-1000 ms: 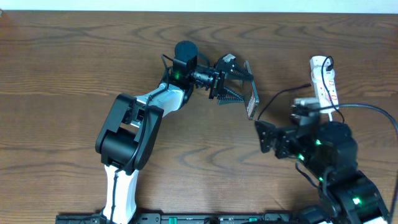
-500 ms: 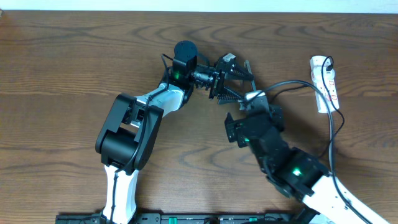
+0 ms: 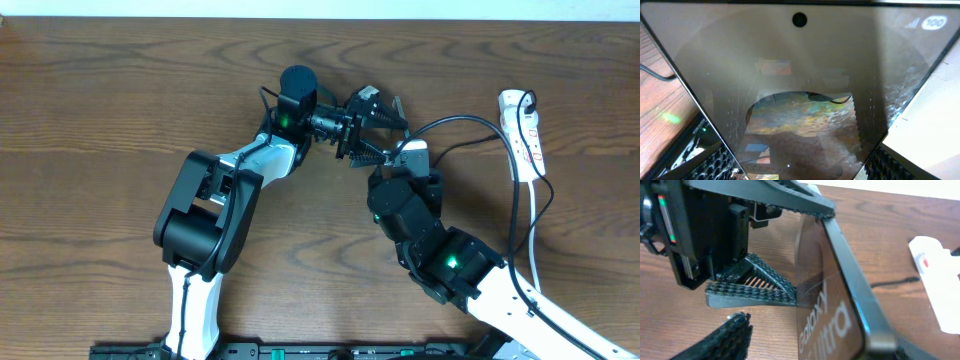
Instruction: Plug charger to phone and switch on socket
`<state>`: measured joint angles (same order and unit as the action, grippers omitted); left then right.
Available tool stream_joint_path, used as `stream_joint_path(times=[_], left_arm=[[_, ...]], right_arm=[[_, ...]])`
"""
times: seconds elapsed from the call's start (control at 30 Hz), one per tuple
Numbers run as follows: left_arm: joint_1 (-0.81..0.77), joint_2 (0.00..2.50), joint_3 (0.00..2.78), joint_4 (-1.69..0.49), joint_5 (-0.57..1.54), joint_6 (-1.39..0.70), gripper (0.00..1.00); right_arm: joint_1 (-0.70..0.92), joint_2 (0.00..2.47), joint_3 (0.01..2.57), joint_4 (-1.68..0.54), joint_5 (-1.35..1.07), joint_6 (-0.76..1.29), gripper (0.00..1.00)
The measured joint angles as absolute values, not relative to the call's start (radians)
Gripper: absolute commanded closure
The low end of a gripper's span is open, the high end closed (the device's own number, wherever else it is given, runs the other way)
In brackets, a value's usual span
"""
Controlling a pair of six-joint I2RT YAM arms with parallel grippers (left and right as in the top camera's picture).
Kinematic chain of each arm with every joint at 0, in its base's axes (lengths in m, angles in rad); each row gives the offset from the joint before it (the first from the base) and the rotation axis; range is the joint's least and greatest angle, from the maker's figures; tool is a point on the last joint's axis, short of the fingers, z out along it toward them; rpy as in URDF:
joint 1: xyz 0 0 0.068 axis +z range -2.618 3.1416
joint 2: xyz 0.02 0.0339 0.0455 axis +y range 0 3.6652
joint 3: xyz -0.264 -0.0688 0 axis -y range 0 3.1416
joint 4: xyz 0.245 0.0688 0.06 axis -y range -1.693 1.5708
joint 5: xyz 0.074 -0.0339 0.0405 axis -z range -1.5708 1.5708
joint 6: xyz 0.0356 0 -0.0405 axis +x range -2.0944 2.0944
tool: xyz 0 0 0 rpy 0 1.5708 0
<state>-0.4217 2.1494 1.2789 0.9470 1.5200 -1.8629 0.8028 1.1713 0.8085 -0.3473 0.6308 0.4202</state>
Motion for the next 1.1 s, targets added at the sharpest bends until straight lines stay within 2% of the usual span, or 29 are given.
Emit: stream_joint_path(times=[0.3, 0.47, 0.9, 1.1], left_arm=[[-0.421, 2.149, 1.279, 0.947, 1.521, -1.863, 0.37], [-0.418, 2.149, 1.279, 0.951, 1.516, -1.862, 0.37], [-0.415, 2.149, 1.279, 0.952, 1.520, -1.866, 0.36], [-0.412, 2.149, 1.279, 0.951, 1.521, -1.855, 0.12]], right_arm=[[0.802, 1.183, 0.809, -0.335, 0.624, 0.435, 0.87], [0.802, 1.189, 0.808, -0.321, 0.639, 0.457, 0.97], [0.802, 1.201, 0.798, -0.313, 0.672, 0.443, 0.99], [0.803, 1.197, 0.795, -0.296, 0.686, 0.432, 0.99]])
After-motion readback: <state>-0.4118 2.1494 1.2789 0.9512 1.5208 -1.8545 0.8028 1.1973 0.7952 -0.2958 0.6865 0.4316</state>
